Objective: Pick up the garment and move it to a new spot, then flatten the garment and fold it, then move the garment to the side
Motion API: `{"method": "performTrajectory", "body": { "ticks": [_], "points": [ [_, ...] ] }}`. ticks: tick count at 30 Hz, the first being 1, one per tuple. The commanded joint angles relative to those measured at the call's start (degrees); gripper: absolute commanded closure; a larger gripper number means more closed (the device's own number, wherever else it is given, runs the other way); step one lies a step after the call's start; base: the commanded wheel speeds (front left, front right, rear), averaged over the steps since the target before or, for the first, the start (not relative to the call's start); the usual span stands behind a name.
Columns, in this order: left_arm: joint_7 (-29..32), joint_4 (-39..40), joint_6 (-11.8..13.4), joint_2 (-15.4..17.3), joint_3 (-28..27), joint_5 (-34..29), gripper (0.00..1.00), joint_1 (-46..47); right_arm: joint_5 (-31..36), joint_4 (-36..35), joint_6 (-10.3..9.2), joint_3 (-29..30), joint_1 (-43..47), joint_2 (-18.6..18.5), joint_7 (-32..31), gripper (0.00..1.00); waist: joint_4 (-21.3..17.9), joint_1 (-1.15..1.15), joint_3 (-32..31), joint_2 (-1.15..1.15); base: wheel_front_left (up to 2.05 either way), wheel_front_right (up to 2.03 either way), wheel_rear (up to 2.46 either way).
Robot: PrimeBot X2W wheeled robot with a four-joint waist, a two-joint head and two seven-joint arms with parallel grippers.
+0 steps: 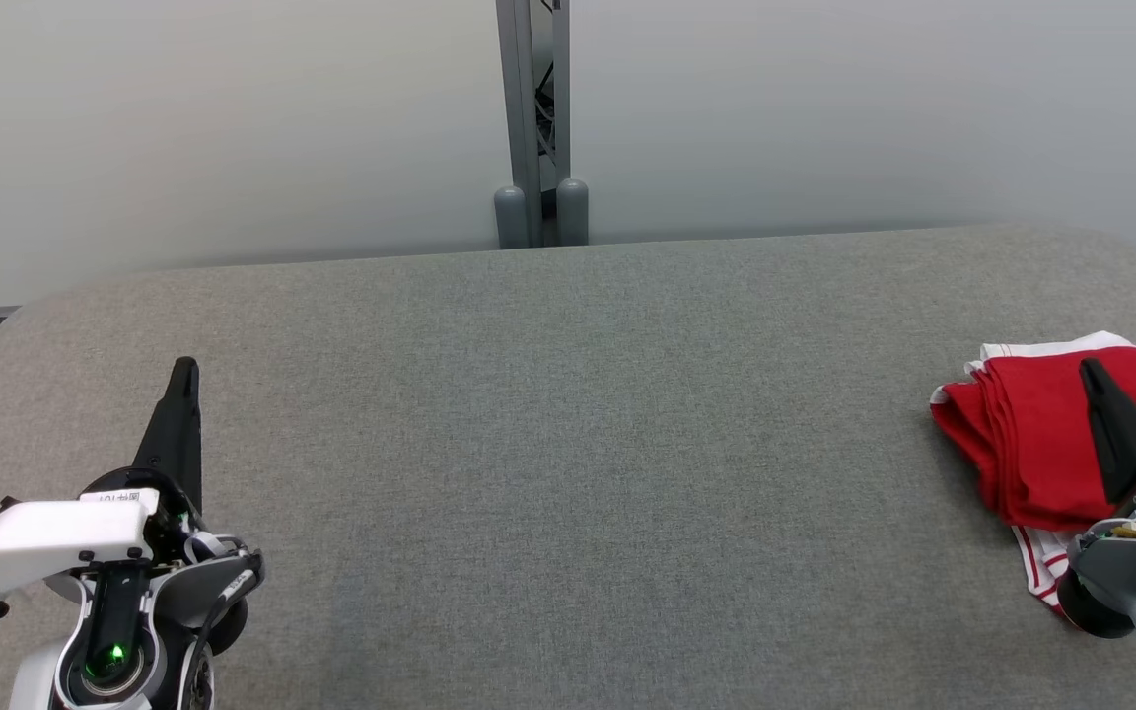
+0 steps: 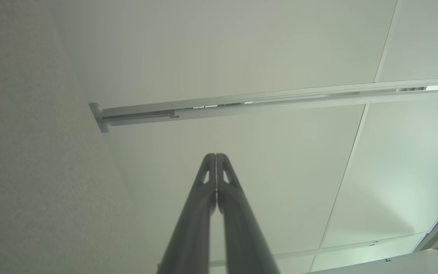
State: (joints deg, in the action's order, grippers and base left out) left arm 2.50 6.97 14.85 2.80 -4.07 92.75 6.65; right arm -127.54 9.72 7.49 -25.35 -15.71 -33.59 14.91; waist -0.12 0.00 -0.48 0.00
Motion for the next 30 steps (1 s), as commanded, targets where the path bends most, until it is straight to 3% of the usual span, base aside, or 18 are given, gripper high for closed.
{"method": "performTrajectory", "body": {
  "ticks": [1,30],
  "points": [
    [0.16,0.25,-0.28,0.15,-0.29,0.02,1.0,0.88,-0.18,0.12,0.0,0.02,-0.3,-0.38,0.24,1.0,0.0,0.0,0.0,0.0,0.0,0.0,0.0],
    [0.2,0.24,-0.28,0.13,-0.29,-0.02,1.0,0.89,-0.17,0.12,0.0,0.03,-0.3,-0.37,0.24,1.0,0.0,0.0,0.0,0.0,0.0,0.0,0.0]
  ]
}}
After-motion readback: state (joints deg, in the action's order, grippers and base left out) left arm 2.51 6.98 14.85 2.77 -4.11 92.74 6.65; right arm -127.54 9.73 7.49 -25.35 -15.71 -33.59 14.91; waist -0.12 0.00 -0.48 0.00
